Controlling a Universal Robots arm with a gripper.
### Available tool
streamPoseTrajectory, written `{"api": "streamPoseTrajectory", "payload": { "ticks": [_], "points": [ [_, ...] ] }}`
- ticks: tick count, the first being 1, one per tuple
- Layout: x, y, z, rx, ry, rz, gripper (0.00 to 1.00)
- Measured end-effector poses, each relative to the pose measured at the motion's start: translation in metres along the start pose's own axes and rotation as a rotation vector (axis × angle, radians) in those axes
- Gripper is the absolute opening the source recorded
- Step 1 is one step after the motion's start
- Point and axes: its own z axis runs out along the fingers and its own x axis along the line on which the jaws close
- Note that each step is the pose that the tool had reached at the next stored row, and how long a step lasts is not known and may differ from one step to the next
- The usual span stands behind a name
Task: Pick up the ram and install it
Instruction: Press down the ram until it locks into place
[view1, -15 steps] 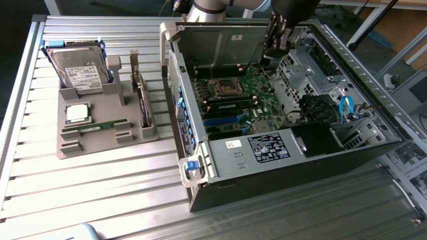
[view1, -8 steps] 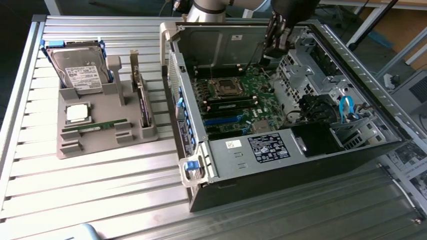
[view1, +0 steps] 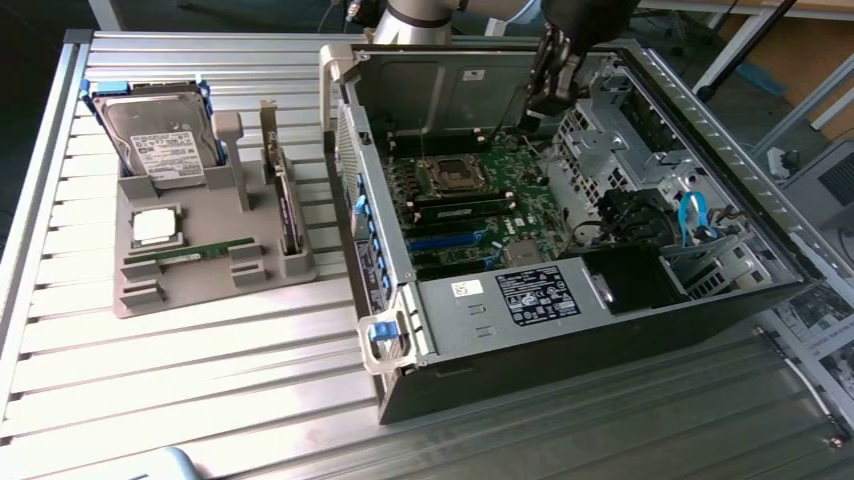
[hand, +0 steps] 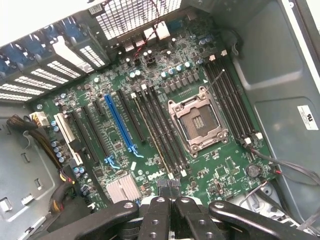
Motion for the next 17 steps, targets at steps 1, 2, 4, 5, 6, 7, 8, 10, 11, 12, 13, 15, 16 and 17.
{"api": "streamPoseTrajectory", "payload": {
  "ticks": [1, 2, 4, 5, 6, 7, 8, 10, 11, 12, 13, 15, 16, 17],
  "points": [
    [0.0, 0.0, 0.0, 0.0001, -0.0001, 0.002, 0.11],
    [0.0, 0.0, 0.0, 0.0002, -0.0001, 0.005, 0.11],
    [-0.0001, 0.0001, 0.0, 0.0005, -0.0002, 0.01, 0.11],
    [-0.0001, 0.0001, 0.0, 0.0005, -0.0002, 0.012, 0.11],
    [-0.0001, 0.0001, 0.0, 0.0006, -0.0002, 0.014, 0.11],
    [-0.0001, 0.0002, 0.0, 0.0007, -0.0002, 0.016, 0.11],
    [-0.0001, 0.0002, 0.0, 0.0008, -0.0003, 0.018, 0.11],
    [-0.0001, 0.0003, 0.0, 0.0009, -0.0002, 0.021, 0.11],
    [-0.0001, 0.0003, 0.0, 0.0011, -0.0004, 0.025, 0.11],
    [-0.0001, 0.0003, 0.0, 0.0011, -0.0004, 0.027, 0.11],
    [-0.0001, 0.0004, 0.0, 0.0013, -0.0005, 0.029, 0.11],
    [-0.0001, 0.0005, 0.0, 0.0014, -0.0005, 0.033, 0.11],
    [-0.0001, 0.0006, 0.0, 0.0016, -0.0006, 0.036, 0.11],
    [-0.0001, 0.0006, 0.0, 0.0016, -0.0006, 0.038, 0.11]
  ]
}}
